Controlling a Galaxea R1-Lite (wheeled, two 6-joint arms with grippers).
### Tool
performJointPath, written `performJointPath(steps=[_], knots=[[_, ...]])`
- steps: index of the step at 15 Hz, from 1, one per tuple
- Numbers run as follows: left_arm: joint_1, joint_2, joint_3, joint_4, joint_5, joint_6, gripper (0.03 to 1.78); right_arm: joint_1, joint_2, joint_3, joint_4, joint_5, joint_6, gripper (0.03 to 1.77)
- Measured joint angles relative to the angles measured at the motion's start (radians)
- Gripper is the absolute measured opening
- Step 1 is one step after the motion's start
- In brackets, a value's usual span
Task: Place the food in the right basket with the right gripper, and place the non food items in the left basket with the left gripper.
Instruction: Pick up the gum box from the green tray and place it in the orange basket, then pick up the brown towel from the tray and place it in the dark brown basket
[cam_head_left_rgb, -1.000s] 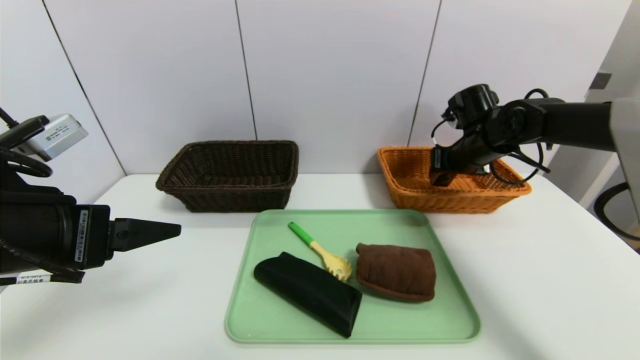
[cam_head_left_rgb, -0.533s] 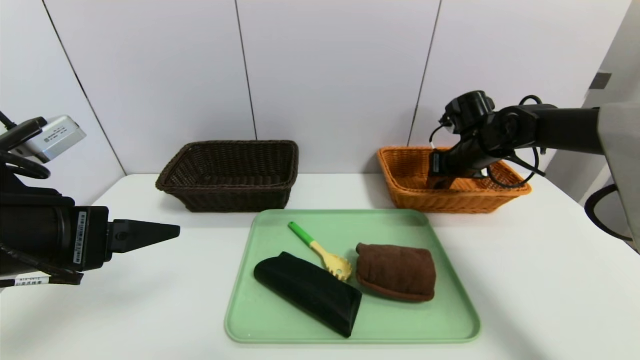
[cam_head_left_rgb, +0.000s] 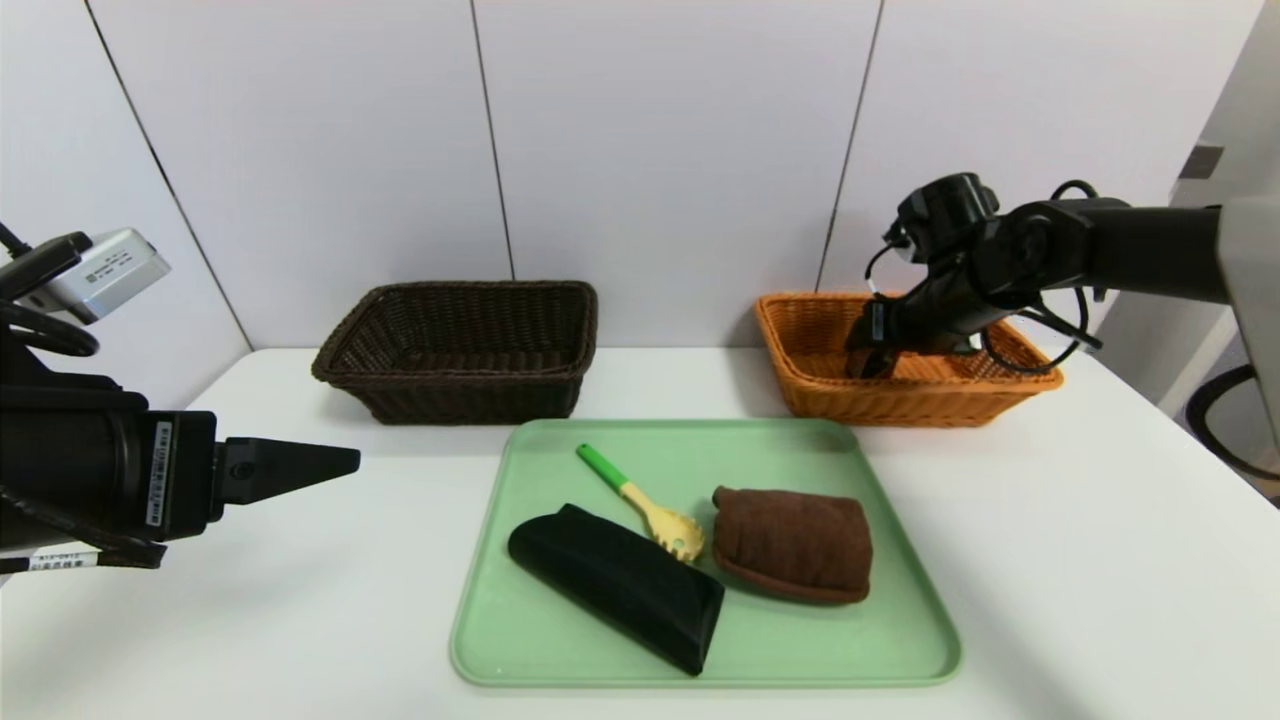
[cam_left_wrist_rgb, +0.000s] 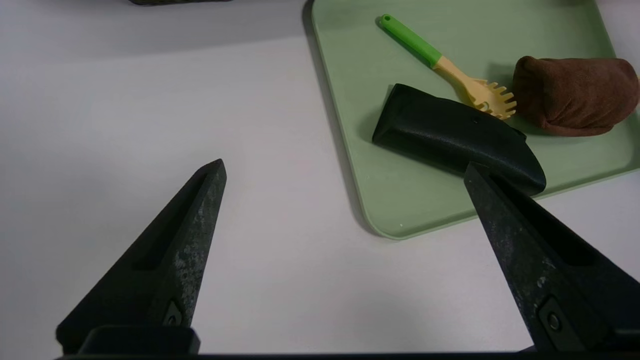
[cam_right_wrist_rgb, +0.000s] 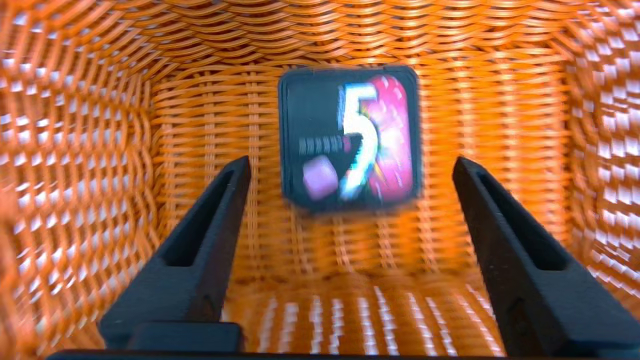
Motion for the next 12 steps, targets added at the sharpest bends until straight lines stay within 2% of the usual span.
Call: performJointPath(steps=[8,12], knots=[[0.000,0.001,0.001,-0.003,0.001,0.003,1.69,0.001,-0.233,0.005,0.090,0.011,0.007,1.61],[0.002,0.017,0.000,-0.003,-0.001,0.001,1.69,0.012,-0.388,0.029,0.248,0.010,0.018,1.65]])
